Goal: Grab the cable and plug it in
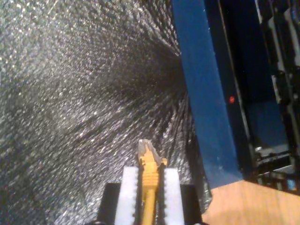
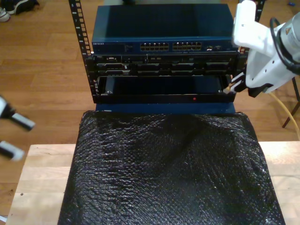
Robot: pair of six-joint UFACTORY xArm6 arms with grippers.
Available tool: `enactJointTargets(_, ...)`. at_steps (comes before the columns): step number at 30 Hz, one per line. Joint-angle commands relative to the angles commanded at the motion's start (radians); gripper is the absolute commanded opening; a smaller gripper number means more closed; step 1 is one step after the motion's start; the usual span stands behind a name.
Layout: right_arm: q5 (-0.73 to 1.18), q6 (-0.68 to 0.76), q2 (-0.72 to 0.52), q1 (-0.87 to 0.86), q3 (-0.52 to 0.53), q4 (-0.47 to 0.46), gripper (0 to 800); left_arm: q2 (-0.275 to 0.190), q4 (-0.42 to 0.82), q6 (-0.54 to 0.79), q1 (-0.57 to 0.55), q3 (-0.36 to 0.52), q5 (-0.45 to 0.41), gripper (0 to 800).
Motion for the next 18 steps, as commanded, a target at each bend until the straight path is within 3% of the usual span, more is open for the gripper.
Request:
enactJointTargets(8, 0.000, 0.057, 0.078, 0.005, -0.002, -0.058, 0, -0.006, 0.127, 0.244, 0.152, 0.051, 0.006, 800)
enactJointTargets(13, 0.000, 0.061, 0.114, 0.008, -0.011, -0.071, 0, -0.055, 0.218, 0.417, 0.221, 0.118, 0.006, 800)
enactJointTargets(18, 0.000, 0.063, 0.132, 0.008, -0.012, -0.071, 0, -0.064, 0.311, 0.583, 0.336, 0.193, 0.002, 800)
